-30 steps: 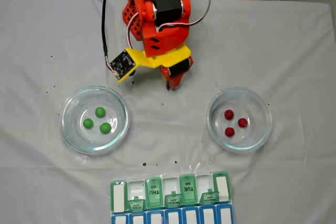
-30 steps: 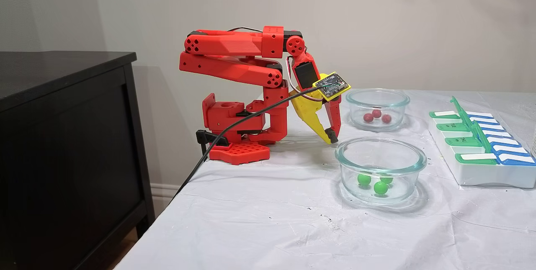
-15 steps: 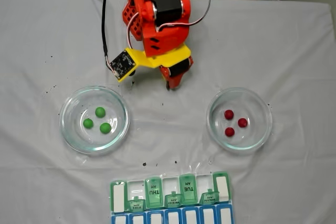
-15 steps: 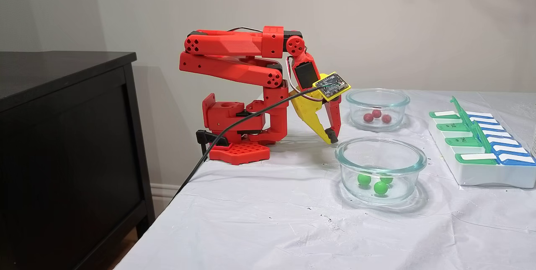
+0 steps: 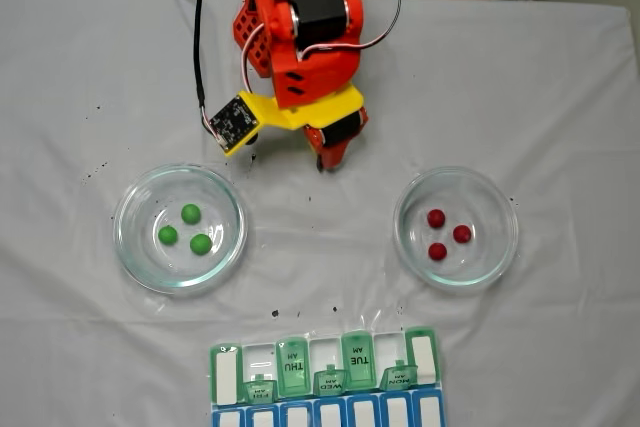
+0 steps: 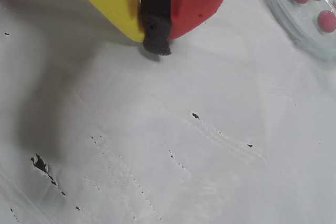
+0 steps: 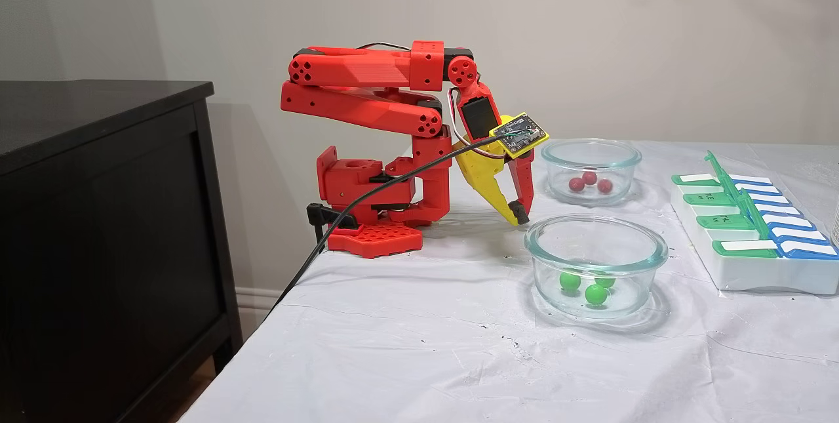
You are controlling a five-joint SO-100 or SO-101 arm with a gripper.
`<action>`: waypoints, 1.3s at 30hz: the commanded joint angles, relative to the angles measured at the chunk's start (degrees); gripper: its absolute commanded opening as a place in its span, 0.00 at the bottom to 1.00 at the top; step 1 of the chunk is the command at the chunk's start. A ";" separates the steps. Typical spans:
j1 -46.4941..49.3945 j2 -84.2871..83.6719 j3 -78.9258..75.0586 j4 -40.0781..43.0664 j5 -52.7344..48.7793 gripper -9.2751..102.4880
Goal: Sort medicines into box.
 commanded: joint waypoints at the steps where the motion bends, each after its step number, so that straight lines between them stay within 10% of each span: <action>1: -0.44 0.35 -5.19 0.53 -0.18 0.08; 13: -12.22 0.44 -4.22 0.53 -25.93 0.08; 39: -14.77 -4.92 -38.94 7.47 -39.11 0.08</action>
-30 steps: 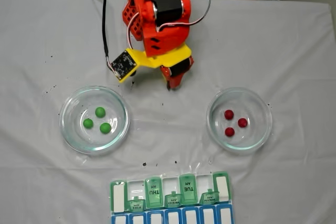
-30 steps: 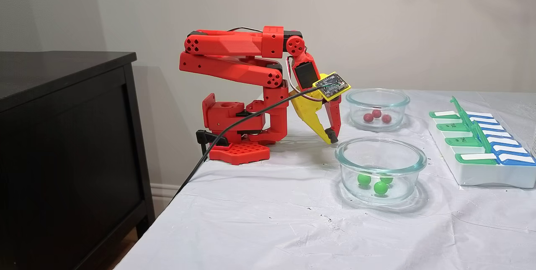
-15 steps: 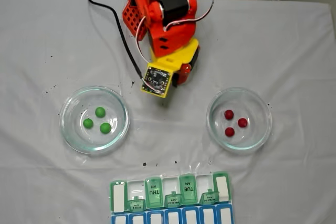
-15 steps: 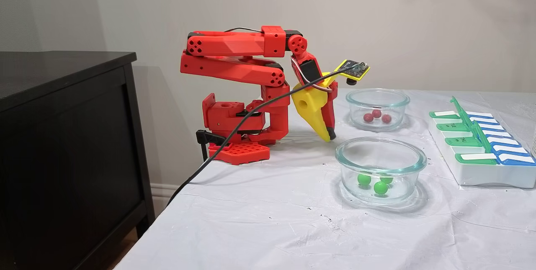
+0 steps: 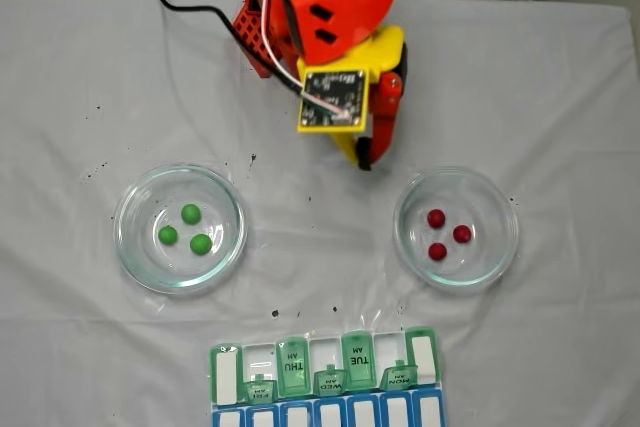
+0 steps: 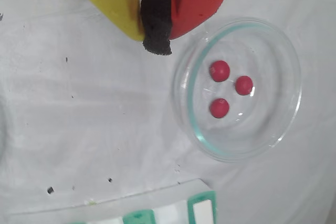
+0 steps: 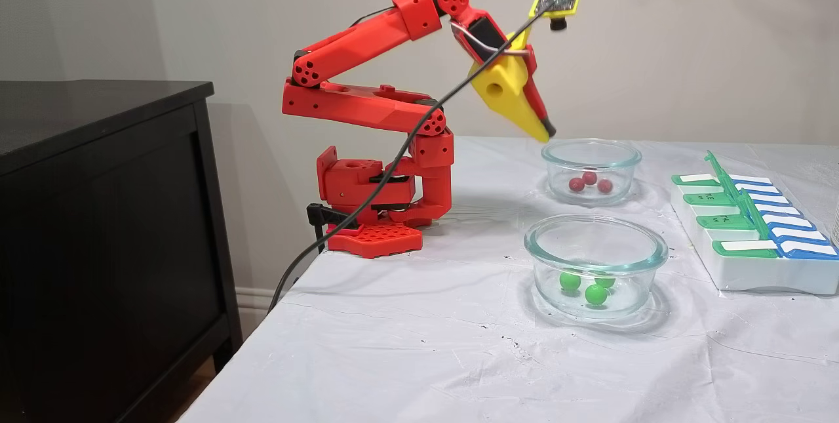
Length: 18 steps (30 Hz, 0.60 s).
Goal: Sort medicines into box.
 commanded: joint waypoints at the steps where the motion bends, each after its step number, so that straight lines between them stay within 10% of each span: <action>1: -2.99 -5.19 -10.90 1.32 0.18 0.08; 18: -12.57 -34.45 -31.64 3.16 2.99 0.08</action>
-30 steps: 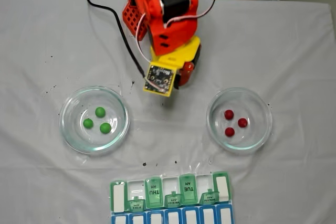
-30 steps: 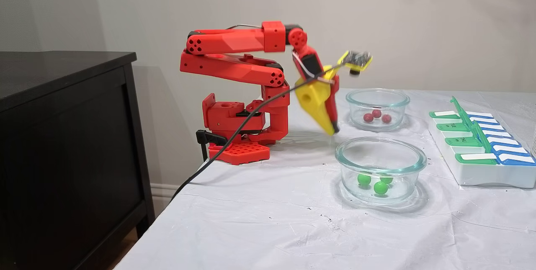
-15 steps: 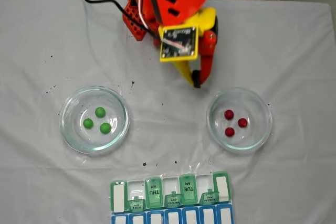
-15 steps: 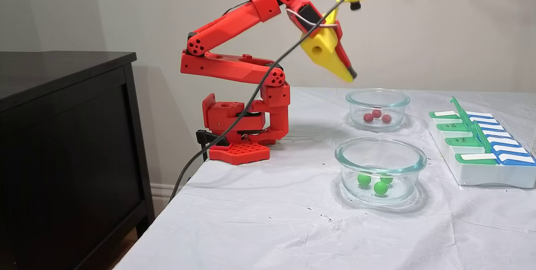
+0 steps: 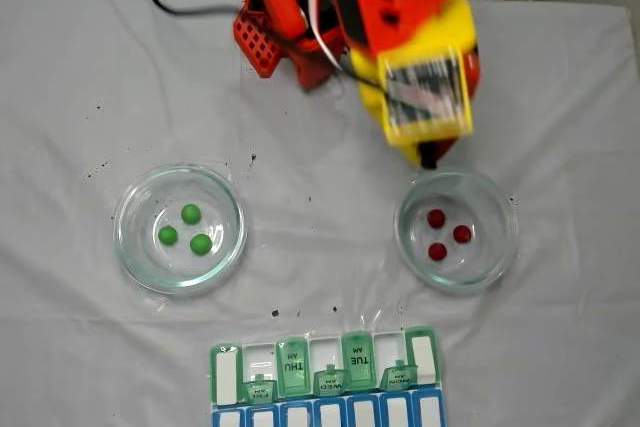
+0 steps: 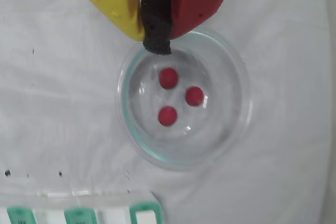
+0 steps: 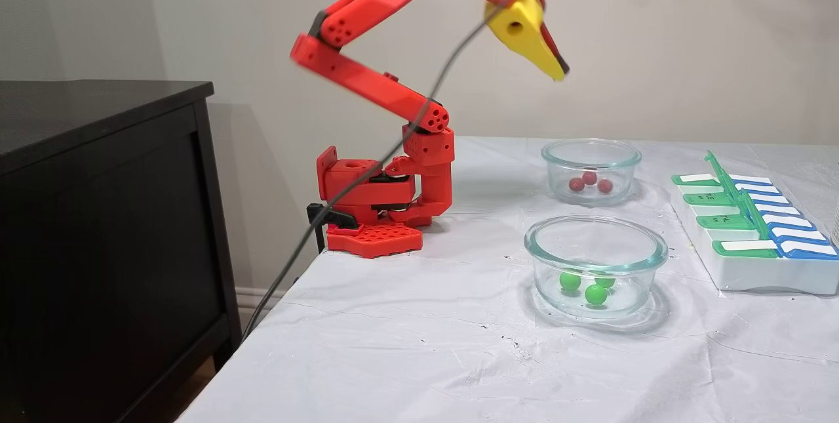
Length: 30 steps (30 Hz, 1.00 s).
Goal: Sort medicines into box.
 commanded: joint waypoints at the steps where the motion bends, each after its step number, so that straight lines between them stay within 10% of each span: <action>1: -1.49 -4.92 -8.61 1.05 0.44 0.08; 19: 2.81 -25.14 -21.80 -0.26 -6.86 0.08; 30: 2.55 -26.81 -25.93 0.88 11.43 0.09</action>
